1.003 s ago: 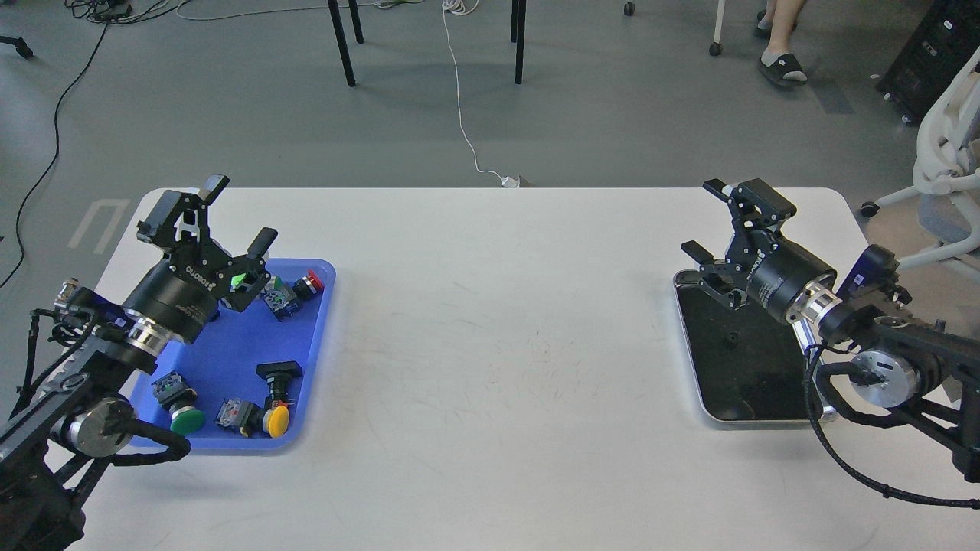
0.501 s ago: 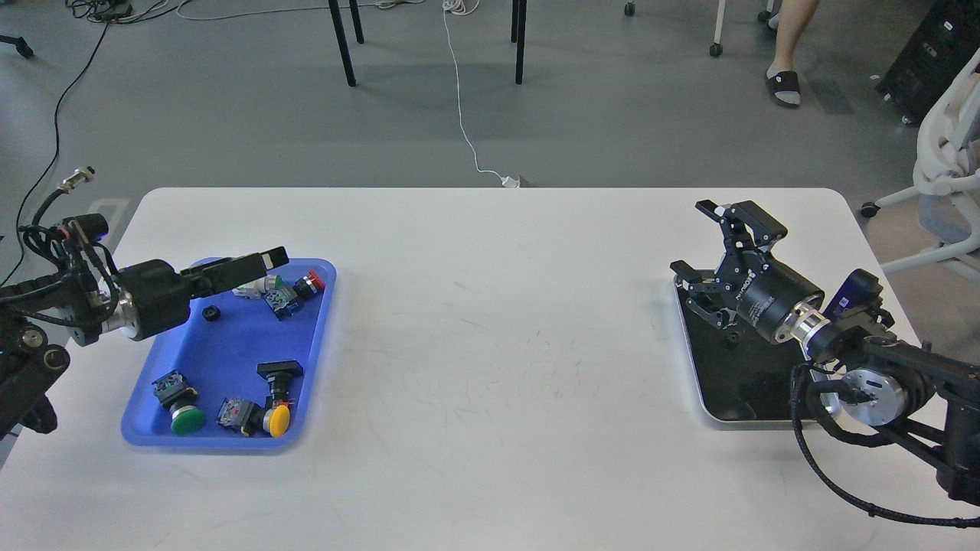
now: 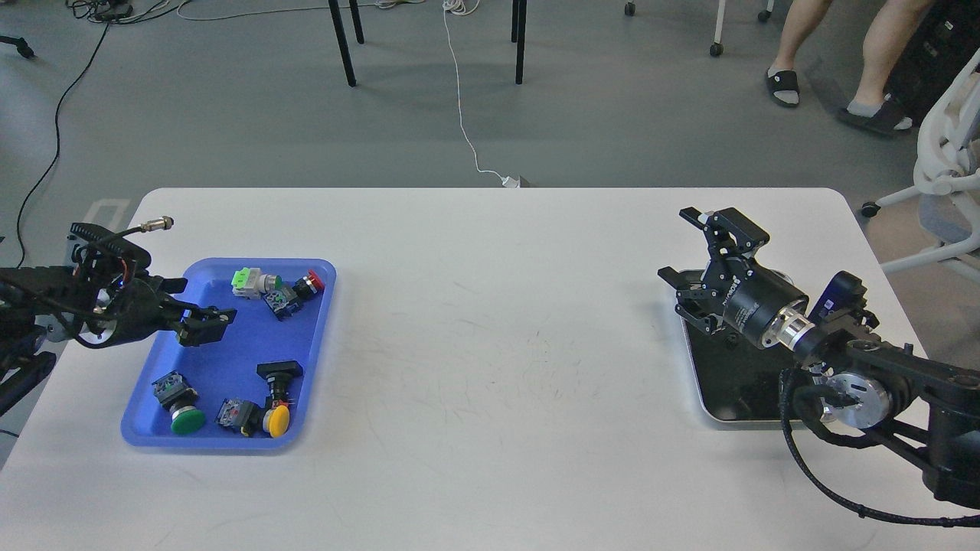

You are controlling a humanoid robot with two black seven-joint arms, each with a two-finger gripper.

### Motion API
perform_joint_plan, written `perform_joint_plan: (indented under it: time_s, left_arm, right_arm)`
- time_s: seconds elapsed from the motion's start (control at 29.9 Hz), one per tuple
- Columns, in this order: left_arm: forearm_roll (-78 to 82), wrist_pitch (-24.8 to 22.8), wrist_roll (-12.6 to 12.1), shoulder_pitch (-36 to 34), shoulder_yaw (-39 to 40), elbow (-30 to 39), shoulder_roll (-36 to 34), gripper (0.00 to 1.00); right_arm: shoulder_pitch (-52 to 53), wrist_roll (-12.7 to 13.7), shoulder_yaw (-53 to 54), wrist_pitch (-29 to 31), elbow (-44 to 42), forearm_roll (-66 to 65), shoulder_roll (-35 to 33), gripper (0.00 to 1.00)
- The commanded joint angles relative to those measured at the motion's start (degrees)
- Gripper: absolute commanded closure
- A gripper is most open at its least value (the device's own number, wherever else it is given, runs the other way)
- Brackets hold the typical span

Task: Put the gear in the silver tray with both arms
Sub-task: 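Lower the left gripper into the blue tray and grasp another black gear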

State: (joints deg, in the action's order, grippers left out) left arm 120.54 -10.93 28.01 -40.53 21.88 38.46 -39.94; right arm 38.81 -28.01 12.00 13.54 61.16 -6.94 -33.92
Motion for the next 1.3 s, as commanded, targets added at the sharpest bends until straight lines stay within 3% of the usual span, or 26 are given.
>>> perform_joint_plan:
  time_s: [0.0, 0.13, 0.23, 1.1, 1.27]
  left_arm:
    - [-0.21, 0.03, -0.01, -0.08, -0.08, -3.56, 1.71, 0.09]
    - [-0.48, 0.03, -0.01, 0.01, -0.08, -3.83, 2.15, 0.15]
    - [-0.65, 0.03, -0.01, 0.01, -0.08, -4.0, 2.33, 0.26]
    - [-1.44, 1.43, -0.01, -0.87, -0.08, -3.39, 2.06, 0.25]
    - [-1.71, 1.78, -0.01, -1.22, -3.68, -3.39, 2.15, 0.26]
  right_arm:
    - [-0.49, 0.01, 0.3, -0.01, 0.01, 0.0, 0.0, 0.03]
    - [-0.49, 0.01, 0.56, -0.01, 0.1, 0.0, 0.0, 0.03]
    - [-0.49, 0.01, 0.57, -0.01, 0.1, 0.0, 0.0, 0.03]
    - [-0.22, 0.01, 0.57, -0.01, 0.1, 0.0, -0.09, 0.03]
    - [-0.49, 0.01, 0.57, -0.01, 0.1, 0.0, -0.27, 0.03]
